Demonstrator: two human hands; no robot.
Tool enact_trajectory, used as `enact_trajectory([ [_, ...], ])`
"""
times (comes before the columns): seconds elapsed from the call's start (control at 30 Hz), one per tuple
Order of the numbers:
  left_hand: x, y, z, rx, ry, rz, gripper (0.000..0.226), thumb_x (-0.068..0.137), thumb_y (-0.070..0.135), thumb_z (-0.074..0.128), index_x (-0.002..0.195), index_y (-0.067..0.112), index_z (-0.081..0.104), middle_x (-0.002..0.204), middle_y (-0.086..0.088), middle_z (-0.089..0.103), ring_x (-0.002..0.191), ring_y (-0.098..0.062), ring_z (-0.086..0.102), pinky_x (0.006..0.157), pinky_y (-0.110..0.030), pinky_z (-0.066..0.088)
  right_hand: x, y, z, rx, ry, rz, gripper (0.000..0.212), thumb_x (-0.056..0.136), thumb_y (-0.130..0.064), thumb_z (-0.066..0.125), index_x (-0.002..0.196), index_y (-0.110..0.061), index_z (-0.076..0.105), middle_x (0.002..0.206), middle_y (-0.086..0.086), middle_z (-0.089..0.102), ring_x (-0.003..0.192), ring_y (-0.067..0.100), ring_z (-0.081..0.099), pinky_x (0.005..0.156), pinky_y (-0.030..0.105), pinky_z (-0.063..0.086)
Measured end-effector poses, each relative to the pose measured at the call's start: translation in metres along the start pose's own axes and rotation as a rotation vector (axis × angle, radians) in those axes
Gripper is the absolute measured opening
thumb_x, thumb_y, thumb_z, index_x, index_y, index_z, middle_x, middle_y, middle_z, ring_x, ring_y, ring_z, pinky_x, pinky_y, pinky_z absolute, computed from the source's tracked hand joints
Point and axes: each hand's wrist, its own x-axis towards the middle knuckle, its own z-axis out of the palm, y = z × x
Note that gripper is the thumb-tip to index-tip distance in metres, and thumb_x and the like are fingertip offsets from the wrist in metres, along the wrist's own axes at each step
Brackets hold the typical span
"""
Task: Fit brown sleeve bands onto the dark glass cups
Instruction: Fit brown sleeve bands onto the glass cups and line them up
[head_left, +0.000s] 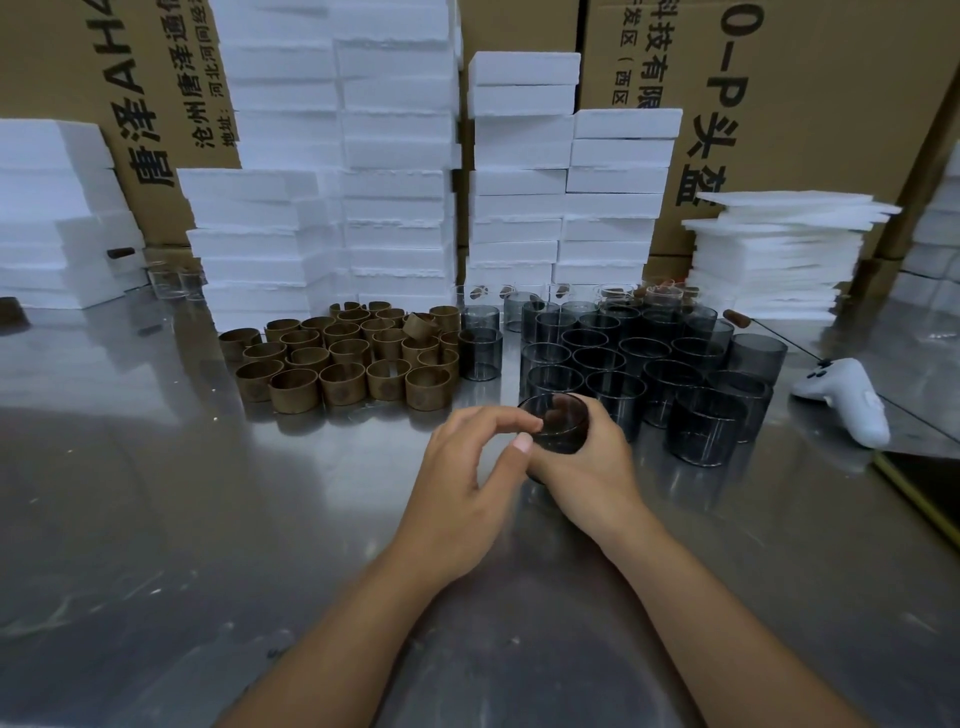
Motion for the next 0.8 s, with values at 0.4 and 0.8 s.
enact_trajectory([
  [0.4, 0.006, -0.0047, -0.0021, -0.237, -0.03, -0.174, 0.06, 0.08, 0.045, 0.061, 0.135, 0.033, 0.042, 0.133, 0.022, 0.048, 0.125, 0.009, 0.041, 0.102, -0.014, 0.032, -0.0059, -0.0012, 0.0047, 0.014, -0.103, -0.03, 0.045, 0.072, -0.017, 0.079, 0.11, -0.027, 0.059, 0.102, -0.012, 0.065, 0.096, 0.0, 0.06, 0.078, 0.01, 0.046],
  [0.8, 0.0104, -0.0066, -0.0019, -0.395, -0.025, -0.28, 0.024, 0.085, 0.028, 0.064, 0.108, 0.033, 0.058, 0.108, 0.008, 0.067, 0.098, 0.0, 0.064, 0.075, -0.013, 0.049, -0.007, 0.0027, 0.008, -0.023, -0.204, -0.025, 0.084, 0.052, -0.038, 0.077, 0.131, -0.033, 0.048, 0.117, -0.022, 0.06, 0.112, -0.009, 0.054, 0.086, 0.007, 0.042],
])
